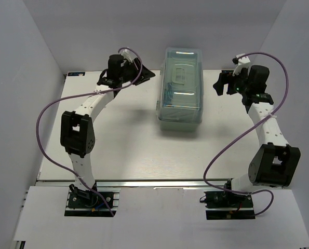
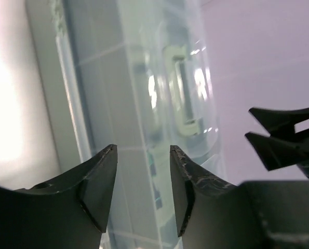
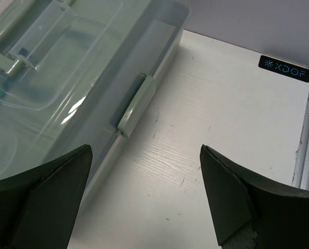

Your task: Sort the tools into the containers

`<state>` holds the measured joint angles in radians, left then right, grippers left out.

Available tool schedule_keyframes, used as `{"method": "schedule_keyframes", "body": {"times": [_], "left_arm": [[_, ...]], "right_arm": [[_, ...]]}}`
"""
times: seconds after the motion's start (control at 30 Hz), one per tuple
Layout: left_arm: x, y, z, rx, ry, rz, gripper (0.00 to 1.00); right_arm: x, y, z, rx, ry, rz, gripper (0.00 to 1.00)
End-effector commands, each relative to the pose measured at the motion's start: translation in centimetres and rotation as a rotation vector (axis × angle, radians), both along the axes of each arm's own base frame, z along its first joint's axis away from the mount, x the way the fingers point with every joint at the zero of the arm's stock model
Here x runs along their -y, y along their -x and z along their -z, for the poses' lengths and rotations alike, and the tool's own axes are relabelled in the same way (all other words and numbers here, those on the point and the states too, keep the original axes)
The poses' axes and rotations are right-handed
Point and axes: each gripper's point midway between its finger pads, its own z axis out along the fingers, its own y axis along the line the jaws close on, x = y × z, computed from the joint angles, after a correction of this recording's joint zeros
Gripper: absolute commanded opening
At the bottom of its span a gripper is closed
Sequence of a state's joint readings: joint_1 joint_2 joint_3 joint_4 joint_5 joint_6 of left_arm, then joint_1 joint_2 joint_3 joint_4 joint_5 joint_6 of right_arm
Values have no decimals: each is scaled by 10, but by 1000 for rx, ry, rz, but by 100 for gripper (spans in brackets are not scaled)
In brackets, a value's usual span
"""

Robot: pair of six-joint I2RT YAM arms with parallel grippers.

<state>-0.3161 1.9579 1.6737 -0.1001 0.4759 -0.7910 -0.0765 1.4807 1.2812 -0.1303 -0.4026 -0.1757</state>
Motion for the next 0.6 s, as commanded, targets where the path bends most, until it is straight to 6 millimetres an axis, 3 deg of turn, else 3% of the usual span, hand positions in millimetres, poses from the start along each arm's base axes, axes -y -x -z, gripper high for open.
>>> {"method": "schedule_keyframes", "body": {"times": [0.0, 0.13, 0.23, 0.33, 0.43, 0.5, 0.57], "left_arm": [[15, 7, -9, 8, 36, 110, 54], [38, 21, 23, -63, -29, 156, 48], [37, 34, 48, -115, -139, 139, 46], [20, 43, 69, -149, -241, 92, 43], [19, 52, 69, -133, -248, 119, 40], [32, 56, 63, -94, -220, 172, 38], [63, 72, 50, -44, -158, 297, 38]], "right_arm": [[-3, 17, -17, 10, -21, -4, 89], [-2, 28, -59, 127, -42, 27, 89], [-1, 35, -84, 181, -47, 44, 89], [-2, 45, -94, 198, -58, 45, 89], [-4, 52, -91, 186, -77, 47, 89], [-4, 56, -91, 183, -85, 48, 89], [-5, 58, -88, 174, -88, 46, 89]]}}
